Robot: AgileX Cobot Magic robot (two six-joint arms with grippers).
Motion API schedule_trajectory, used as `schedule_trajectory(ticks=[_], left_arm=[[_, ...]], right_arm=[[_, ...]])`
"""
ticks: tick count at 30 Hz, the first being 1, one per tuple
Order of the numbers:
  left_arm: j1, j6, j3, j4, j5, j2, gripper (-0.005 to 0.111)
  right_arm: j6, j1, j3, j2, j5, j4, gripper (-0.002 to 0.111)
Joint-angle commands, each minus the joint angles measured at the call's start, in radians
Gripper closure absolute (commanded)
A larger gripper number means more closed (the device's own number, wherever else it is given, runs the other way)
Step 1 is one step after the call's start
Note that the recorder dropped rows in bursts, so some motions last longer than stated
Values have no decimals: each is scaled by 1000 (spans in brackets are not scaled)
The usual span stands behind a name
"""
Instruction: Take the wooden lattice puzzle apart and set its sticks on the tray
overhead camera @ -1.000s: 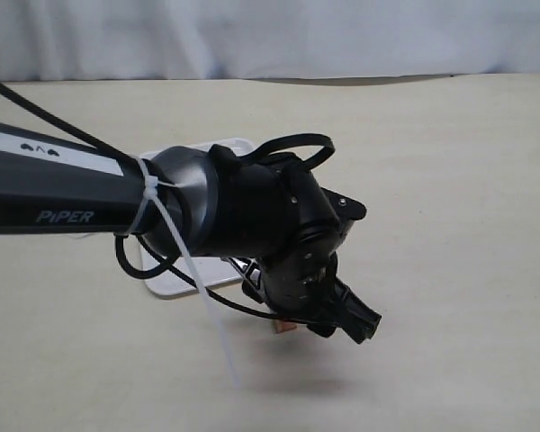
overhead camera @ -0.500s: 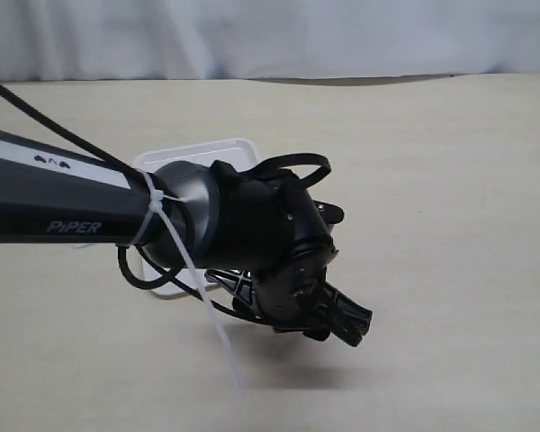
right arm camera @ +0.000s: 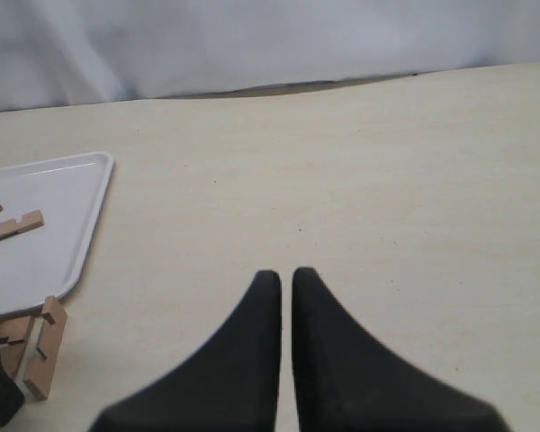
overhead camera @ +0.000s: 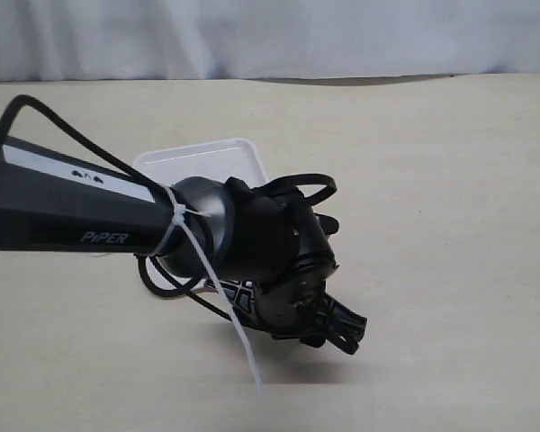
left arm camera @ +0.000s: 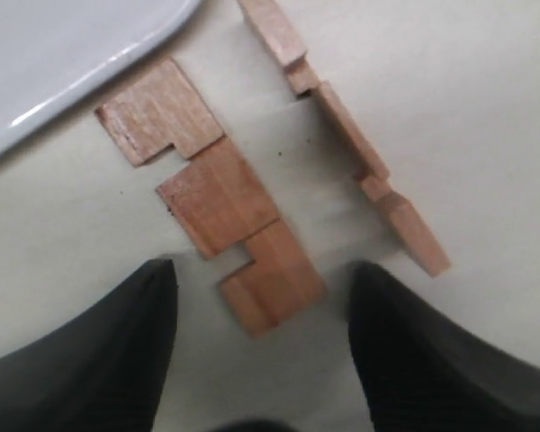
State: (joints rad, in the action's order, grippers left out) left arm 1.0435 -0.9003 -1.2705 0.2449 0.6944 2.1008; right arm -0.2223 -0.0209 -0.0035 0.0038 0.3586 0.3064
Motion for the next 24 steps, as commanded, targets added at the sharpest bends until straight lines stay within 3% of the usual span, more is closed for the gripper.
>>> schedule_trajectory(ticks=[1, 8, 24], left_arm=[[3, -12, 2, 8, -4, 8, 64], [3, 106, 2, -26, 20, 5, 107], [-2, 349, 0, -5, 222, -202, 107]], right_arm=[[1, -4, 4, 8, -13, -1, 104], [1, -4, 4, 8, -13, -1, 104], [1, -4, 4, 8, -13, -1, 104]])
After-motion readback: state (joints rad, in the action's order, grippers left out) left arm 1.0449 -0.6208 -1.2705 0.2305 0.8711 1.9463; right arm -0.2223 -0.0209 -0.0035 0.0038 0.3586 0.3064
